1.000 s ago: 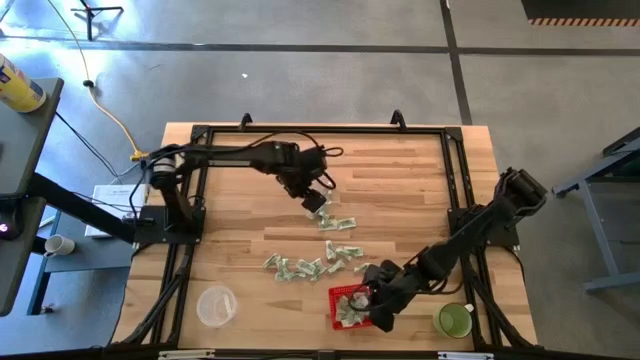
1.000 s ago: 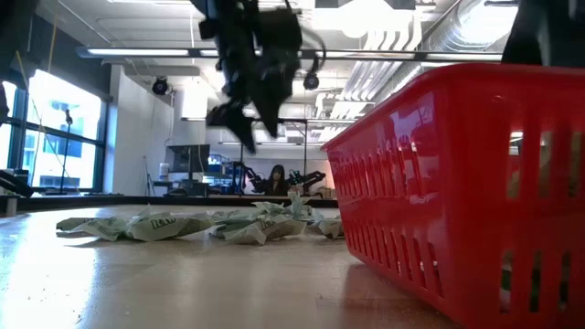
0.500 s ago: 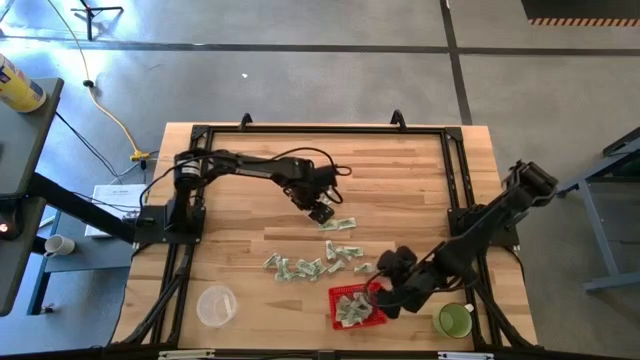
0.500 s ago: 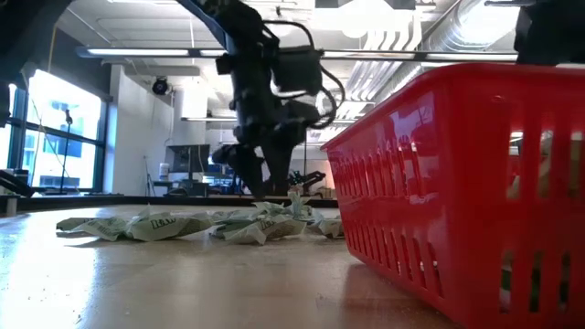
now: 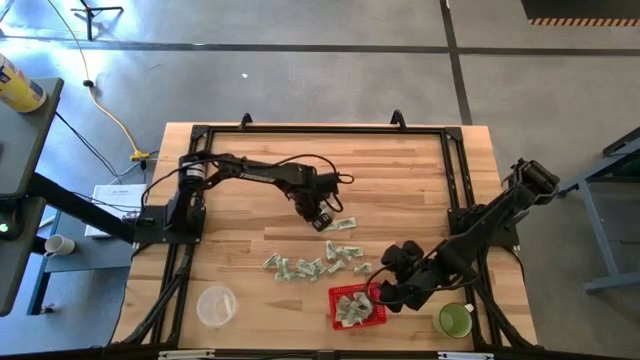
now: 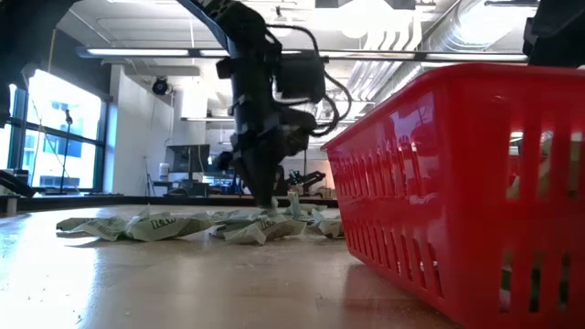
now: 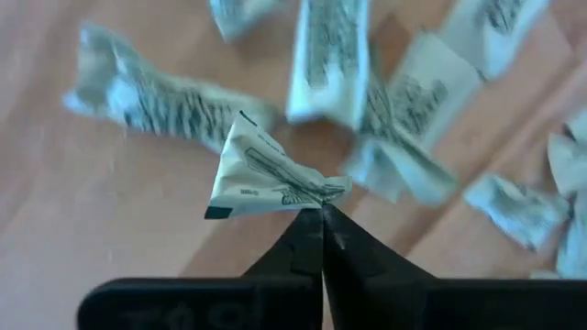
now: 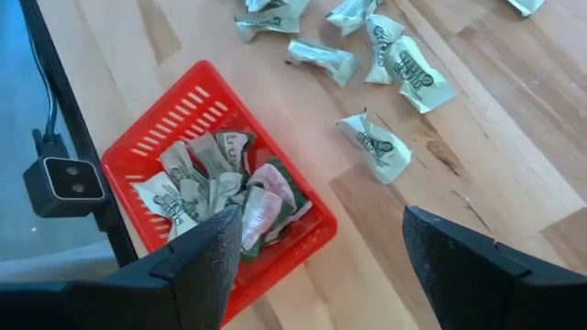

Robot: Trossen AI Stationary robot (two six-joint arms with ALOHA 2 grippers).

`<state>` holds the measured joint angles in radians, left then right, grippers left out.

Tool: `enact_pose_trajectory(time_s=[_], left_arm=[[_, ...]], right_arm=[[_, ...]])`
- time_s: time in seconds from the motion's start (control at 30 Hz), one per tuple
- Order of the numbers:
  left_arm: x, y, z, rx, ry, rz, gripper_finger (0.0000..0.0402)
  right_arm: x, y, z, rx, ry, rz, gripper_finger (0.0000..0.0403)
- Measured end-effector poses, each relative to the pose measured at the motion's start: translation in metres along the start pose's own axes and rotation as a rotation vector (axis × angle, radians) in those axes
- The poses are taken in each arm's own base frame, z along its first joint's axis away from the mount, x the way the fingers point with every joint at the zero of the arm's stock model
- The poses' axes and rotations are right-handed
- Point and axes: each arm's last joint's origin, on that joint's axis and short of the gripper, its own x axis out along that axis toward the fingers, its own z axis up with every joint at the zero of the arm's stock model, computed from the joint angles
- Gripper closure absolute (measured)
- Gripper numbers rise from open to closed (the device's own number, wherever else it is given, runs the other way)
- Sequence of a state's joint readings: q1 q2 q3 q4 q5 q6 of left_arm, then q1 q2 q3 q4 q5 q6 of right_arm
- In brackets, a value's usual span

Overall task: Pick and place items into bin
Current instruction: Put the white stevia packet into the red bin

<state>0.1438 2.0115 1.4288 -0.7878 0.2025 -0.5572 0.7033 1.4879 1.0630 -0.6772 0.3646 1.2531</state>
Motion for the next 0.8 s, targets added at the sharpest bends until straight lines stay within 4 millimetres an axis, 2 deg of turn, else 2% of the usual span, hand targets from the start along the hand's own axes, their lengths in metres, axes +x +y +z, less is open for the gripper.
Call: enact_pose_trajectory(time_s=[0.1,0.2,0.33,0.47,0.53,0.6,0.67,0.8], left_arm=[[-0.013,-0.012,-0.012,0.037,-0.004,-0.002,0.0375],[-0.039,-0.037,-0.029,0.108,-0.058,-0.074,0.0380],[-0.070,-0.080,-0.054,0.224,-0.161,-0.285,0.0372],[-0.081,-0.127,-0.088,0.347,-0.130,-0.546,0.0379],[-0.077,-0.149,-0.106,0.401,-0.107,-0.640,0.0379],[-0.065,-0.175,-0.119,0.434,-0.123,-0.736,0.0379],[-0.045,-0.191,-0.130,0.424,-0.110,-0.777,0.0375],[-0.008,-0.212,-0.132,0.364,-0.144,-0.766,0.0365]], right_arm=[[0.000,0.000,0.000,0.000,0.001,0.000,0.0112],[0.000,0.000,0.000,-0.001,0.007,0.002,0.0112],[-0.003,0.001,-0.004,-0.015,-0.009,0.008,0.0112],[-0.018,0.002,-0.006,-0.023,-0.034,0.055,0.0112],[-0.029,0.000,-0.006,-0.026,-0.061,0.067,0.0112],[-0.038,-0.004,-0.007,-0.030,-0.083,0.061,0.0112],[-0.045,-0.008,-0.007,-0.026,-0.100,0.044,0.0112],[-0.050,-0.014,-0.007,-0.026,-0.111,0.021,0.0112]])
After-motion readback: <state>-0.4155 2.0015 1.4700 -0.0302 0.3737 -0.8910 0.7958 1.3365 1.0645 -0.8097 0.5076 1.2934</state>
